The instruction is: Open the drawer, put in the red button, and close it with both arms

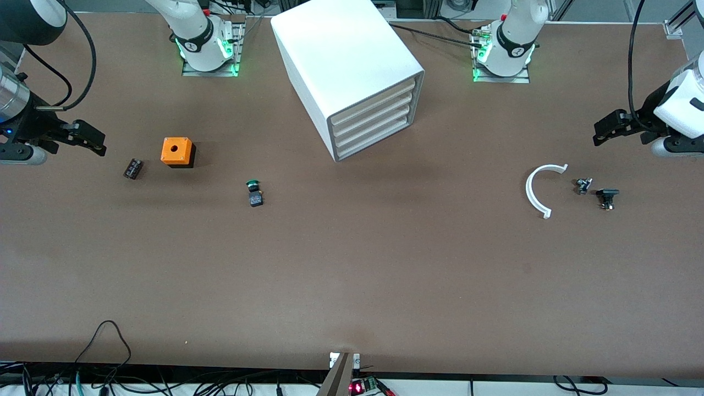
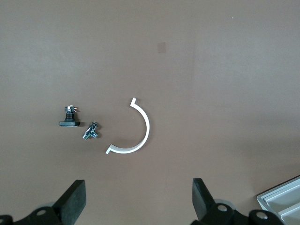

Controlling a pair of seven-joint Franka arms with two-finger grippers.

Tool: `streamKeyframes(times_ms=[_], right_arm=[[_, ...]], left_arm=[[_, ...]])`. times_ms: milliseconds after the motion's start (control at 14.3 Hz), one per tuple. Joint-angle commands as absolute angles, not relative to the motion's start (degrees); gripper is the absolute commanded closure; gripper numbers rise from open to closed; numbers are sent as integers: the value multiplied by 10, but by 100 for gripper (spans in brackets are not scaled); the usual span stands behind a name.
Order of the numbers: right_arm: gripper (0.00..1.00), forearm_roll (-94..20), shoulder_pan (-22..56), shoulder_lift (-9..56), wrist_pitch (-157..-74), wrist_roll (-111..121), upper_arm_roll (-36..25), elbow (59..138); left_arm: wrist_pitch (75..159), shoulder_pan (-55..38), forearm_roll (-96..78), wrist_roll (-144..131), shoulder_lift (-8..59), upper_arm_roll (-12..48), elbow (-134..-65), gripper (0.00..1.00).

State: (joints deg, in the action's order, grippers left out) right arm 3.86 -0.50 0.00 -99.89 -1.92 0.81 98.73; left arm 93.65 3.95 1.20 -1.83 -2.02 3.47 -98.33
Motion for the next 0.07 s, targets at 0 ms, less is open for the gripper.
streamKeyframes(times_ms=[0], right_arm=[[0,30,-6,-11,-996,-8,9,987]], left_arm=[[922,38,20,-9,-16,36,-969,0]])
